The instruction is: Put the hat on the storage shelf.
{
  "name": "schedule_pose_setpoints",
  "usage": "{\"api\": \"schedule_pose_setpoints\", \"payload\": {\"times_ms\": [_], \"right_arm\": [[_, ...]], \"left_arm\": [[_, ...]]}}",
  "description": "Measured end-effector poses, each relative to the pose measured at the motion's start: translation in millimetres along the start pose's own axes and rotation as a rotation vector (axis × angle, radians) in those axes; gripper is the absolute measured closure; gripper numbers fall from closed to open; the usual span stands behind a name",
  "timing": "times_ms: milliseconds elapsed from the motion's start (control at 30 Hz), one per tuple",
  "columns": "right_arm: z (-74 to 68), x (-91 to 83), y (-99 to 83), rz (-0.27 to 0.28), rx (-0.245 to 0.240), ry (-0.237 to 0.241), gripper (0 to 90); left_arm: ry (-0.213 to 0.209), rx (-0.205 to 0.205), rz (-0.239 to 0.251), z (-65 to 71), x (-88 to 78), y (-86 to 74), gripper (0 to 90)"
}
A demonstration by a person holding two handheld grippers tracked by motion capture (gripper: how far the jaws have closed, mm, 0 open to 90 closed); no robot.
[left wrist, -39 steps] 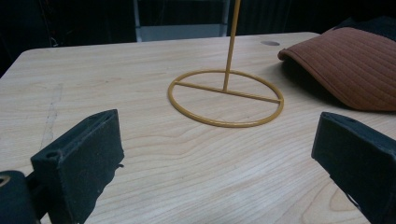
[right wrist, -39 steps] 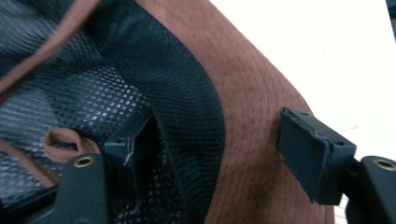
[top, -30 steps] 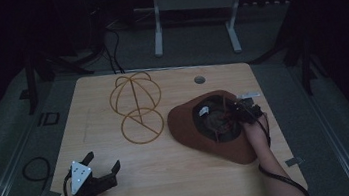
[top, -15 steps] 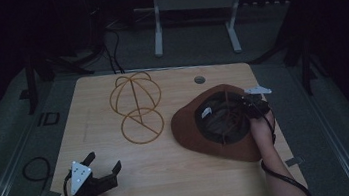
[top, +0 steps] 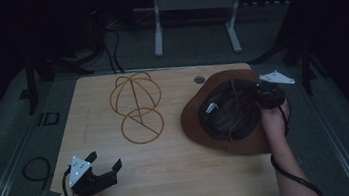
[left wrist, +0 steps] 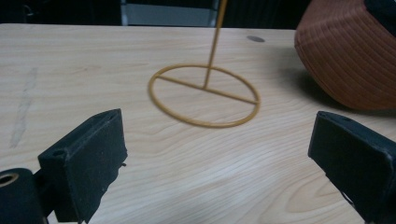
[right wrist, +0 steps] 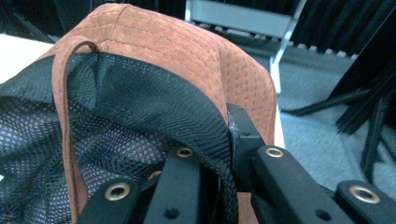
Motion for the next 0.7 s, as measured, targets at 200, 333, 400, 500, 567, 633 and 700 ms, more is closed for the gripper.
{"api": "schedule_pose_setpoints", "payload": {"times_ms": [200,333,400,500,567,633,700], "right_arm": [[3.3,-19.5,16.6,0.057,-0.003,0.013,84.3],[0.8,-28.3,20.7,0.085,-0.015,0.017,84.3],[-0.7,-30.6,20.7,0.092,-0.019,0.025,84.3],[-2.6,-33.1,17.4,0.096,-0.013,0.036,84.3],[-4.1,-33.2,14.9,0.095,-0.010,0.046,84.2],[-5.3,-33.2,13.8,0.094,-0.016,0.046,84.3],[-8.9,-33.3,9.8,0.089,-0.023,0.051,84.3]], "left_arm": [[-0.048,0.081,-0.037,24.9,3.2,16.7,4.6],[-0.102,0.085,-0.029,40.8,8.3,30.9,4.6],[-0.115,0.101,-0.030,48.6,11.8,36.5,4.7],[-0.142,0.115,-0.033,59.4,19.0,46.3,4.7],[-0.143,0.116,-0.036,61.4,21.2,48.4,6.0],[-0.159,0.125,-0.042,66.9,25.4,52.8,6.1],[-0.166,0.155,-0.048,76.0,30.9,58.3,6.1]]}}
Point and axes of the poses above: each handheld gripper's, and its own axes: x roughly forward along the jaws, y roughly out of its top, z roughly to its right, the point moved 2 cm from there along x, roughly forward along the jaws, and after that the axes turned 8 degrees about -x, right-handed, at the moved point
